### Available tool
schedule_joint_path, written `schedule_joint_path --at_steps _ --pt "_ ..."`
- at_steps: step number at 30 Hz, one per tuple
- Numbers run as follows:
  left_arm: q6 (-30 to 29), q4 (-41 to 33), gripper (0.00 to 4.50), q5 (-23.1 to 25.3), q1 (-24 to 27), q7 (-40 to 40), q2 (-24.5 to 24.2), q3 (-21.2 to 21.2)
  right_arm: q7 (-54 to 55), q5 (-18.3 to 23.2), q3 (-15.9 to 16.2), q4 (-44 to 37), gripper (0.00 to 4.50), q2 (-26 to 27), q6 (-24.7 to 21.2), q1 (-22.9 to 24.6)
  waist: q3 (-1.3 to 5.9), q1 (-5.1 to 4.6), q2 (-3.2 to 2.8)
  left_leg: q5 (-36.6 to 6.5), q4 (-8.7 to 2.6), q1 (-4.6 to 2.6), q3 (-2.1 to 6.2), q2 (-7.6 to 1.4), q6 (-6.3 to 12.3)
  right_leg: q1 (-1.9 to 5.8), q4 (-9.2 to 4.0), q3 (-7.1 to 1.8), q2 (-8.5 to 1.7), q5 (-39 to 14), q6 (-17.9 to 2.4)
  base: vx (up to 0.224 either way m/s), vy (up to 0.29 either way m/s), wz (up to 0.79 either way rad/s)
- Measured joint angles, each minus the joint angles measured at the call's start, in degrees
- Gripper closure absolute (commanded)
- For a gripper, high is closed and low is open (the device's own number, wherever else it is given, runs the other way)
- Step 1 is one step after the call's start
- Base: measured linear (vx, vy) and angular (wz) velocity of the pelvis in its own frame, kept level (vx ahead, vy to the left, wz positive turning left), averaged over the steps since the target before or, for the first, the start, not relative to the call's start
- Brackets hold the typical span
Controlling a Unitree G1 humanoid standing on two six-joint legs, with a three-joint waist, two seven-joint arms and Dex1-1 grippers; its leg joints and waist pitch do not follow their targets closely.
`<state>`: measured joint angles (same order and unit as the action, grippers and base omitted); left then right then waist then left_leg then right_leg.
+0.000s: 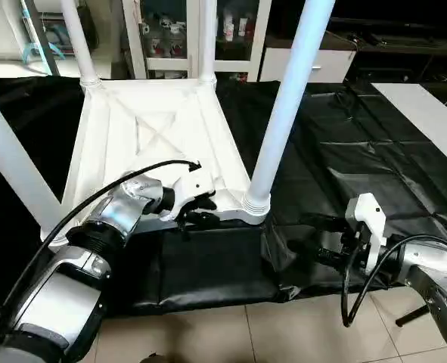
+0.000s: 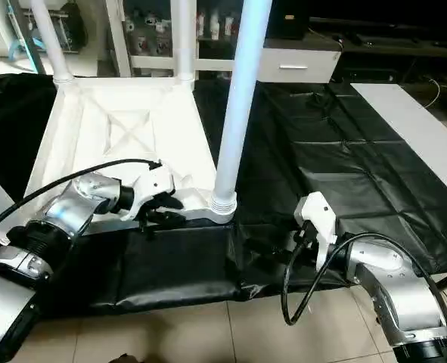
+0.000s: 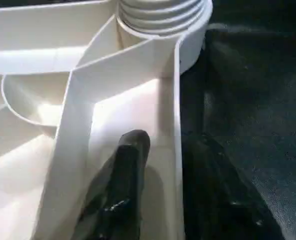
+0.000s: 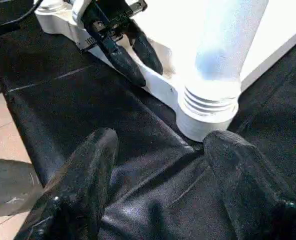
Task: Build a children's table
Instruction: Rotate table base, then rotate leg to tighten
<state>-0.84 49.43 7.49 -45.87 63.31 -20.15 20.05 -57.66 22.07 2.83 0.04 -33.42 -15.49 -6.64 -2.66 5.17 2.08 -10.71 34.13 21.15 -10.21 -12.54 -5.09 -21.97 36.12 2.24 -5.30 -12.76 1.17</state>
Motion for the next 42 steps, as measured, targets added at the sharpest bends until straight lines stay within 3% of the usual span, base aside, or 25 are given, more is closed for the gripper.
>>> schedule_joint_path --at_steps 13,21,26,33,35,39,42 --pt "-1.6 -1.7 4.43 0.0 0.7 3.1 -1.5 0.0 0.6 -0.5 0.0 0.7 1.39 0.4 0.7 -0.4 -0.01 0.01 0.02 0.0 -0.01 0.00 -0.01 0.00 0.00 0.00 -0.01 -0.01 0.00 0.0 0.0 0.000 0.000 0.00" --pt "-4.4 -4.5 4.47 -0.1 2.0 3.4 -0.5 -1.0 2.3 -0.5 -1.1 2.5 1.39 1.5 1.5 -2.2 0.02 0.09 -0.04 -0.1 -0.02 0.00 -0.10 0.01 0.07 -0.02 -0.04 -0.05 -0.05 0.0 0.0 0.000 0.000 0.00" --pt "-9.8 -15.5 4.47 -1.4 8.0 4.3 -1.7 -1.2 4.6 -0.7 -4.7 5.2 1.39 0.4 3.1 -3.2 0.25 -0.07 -0.42 -0.2 -0.02 -0.06 -0.26 0.04 0.27 -0.01 -0.13 -0.17 -0.11 0.0 -0.1 0.000 0.000 0.00" --pt "-21.2 -34.1 4.47 -2.5 17.6 4.8 -3.2 -1.3 0.3 0.3 -5.4 5.1 1.39 -2.6 2.1 -2.0 0.41 -0.17 -0.69 -0.2 -0.05 -0.10 -0.52 0.02 0.31 -0.02 -0.15 -0.19 -0.10 -0.1 0.0 0.000 0.000 0.00" --pt "-23.0 -36.1 4.47 -2.6 18.6 4.5 -3.1 -1.0 -1.6 0.8 -5.2 4.7 1.39 -2.9 1.8 -1.9 0.40 -0.34 -0.68 -0.2 -0.05 -0.14 -0.56 0.02 0.30 -0.02 -0.12 -0.24 -0.10 -0.1 0.0 0.000 0.000 0.00" --pt "-23.5 -36.7 4.47 -2.6 18.7 3.9 -2.7 -0.6 -7.4 1.3 -1.1 4.3 1.39 -4.1 1.5 -2.2 0.40 -0.31 -0.68 -0.2 -0.03 -0.16 -0.61 0.02 0.30 -0.01 -0.12 -0.29 -0.11 -0.1 0.0 0.000 0.000 0.00" --pt "-23.7 -37.0 4.47 -2.6 18.6 3.9 -2.6 -0.3 -7.9 -1.1 1.1 7.5 1.39 -3.4 4.1 -5.5 0.38 -0.33 -0.64 -0.2 -0.02 -0.13 -0.76 0.04 0.32 -0.08 -0.12 -0.38 -0.13 -0.1 0.0 0.000 0.000 0.00"
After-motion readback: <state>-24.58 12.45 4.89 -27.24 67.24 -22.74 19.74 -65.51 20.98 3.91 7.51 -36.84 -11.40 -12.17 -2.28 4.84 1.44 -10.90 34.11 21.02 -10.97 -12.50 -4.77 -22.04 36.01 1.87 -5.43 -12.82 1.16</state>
